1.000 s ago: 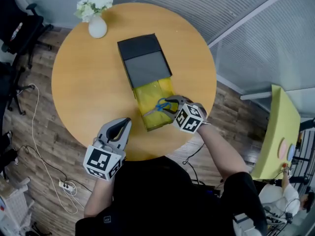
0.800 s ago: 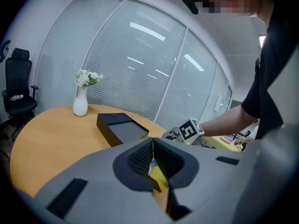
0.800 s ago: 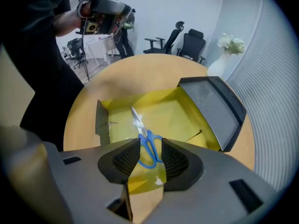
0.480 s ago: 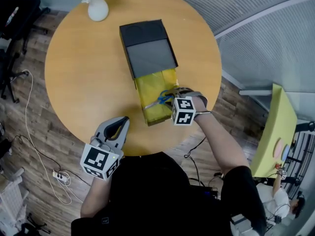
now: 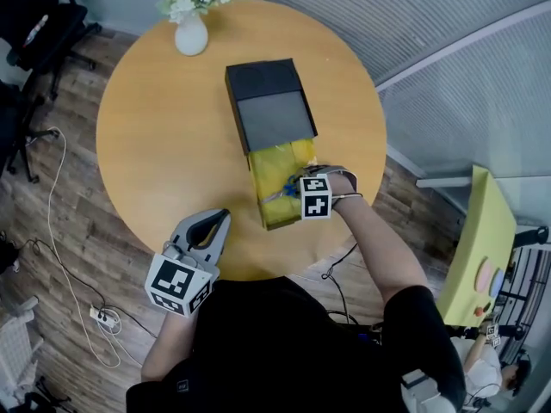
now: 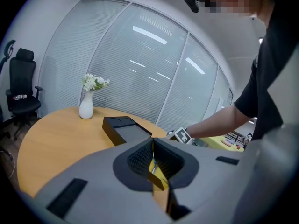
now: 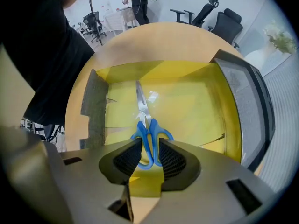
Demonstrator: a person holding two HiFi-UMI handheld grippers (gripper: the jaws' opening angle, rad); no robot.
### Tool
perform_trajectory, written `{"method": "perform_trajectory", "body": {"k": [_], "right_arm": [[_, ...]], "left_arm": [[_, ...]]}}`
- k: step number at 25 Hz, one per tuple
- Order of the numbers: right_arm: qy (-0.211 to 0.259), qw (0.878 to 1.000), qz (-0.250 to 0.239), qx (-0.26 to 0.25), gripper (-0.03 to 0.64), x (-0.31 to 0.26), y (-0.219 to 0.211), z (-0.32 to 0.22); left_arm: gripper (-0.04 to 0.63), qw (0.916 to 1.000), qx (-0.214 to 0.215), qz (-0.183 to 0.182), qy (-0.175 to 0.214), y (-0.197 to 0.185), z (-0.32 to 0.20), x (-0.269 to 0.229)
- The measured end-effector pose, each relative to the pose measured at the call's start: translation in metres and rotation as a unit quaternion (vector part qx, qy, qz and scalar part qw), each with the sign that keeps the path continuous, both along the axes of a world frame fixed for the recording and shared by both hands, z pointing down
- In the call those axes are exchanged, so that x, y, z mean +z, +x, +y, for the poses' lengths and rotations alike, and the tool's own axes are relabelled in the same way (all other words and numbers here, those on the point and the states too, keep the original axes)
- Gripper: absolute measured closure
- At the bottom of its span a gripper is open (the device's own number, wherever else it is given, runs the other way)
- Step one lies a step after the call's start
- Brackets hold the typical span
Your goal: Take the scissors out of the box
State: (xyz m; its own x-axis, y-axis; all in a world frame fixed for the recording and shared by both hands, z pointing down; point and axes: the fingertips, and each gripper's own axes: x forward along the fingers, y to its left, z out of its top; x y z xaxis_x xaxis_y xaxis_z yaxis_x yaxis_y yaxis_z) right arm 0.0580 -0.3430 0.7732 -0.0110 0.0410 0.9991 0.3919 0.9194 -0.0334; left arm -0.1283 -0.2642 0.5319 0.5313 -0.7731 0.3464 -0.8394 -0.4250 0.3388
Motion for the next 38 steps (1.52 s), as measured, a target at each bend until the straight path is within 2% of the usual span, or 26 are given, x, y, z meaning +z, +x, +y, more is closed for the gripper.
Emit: {"method": "perform_trajectory", "body": {"k": [5,13,20,28,31,33,38], "right_arm": [[-0.013,1.000,0.021,0.008,0.494,0.002,-0.003,0.001],[0.013,0.998,0.026,0.059,0.511,-0.007,0.002,0.010],[0.050,0.990,-0.027,0.127,0.518,-0.047,0.003,0.008],[0.082,0.971,-0.098,0.201,0.518,-0.096,0.031,0.002],[0.092,0.959,-0.137,0.232,0.518,-0.117,0.041,-0.003],[0.094,0.944,-0.175,0.262,0.518,-0.134,0.047,-0.007],[0.099,0.886,-0.302,0.338,0.518,-0.194,0.049,-0.011]], "left_arm": [[0.581,0.9999,-0.008,0.008,0.009,-0.011,0.001,-0.009],[0.581,0.9994,-0.004,0.017,0.030,-0.024,0.000,-0.029],[0.581,0.9978,0.022,0.007,0.062,-0.021,-0.006,-0.053],[0.581,0.9962,0.045,0.009,0.074,0.011,-0.006,-0.064],[0.581,0.9951,0.054,0.004,0.083,0.024,-0.009,-0.074],[0.581,0.9943,0.058,-0.004,0.089,0.031,-0.011,-0.081],[0.581,0.9920,0.061,-0.032,0.106,0.041,-0.016,-0.100]]}}
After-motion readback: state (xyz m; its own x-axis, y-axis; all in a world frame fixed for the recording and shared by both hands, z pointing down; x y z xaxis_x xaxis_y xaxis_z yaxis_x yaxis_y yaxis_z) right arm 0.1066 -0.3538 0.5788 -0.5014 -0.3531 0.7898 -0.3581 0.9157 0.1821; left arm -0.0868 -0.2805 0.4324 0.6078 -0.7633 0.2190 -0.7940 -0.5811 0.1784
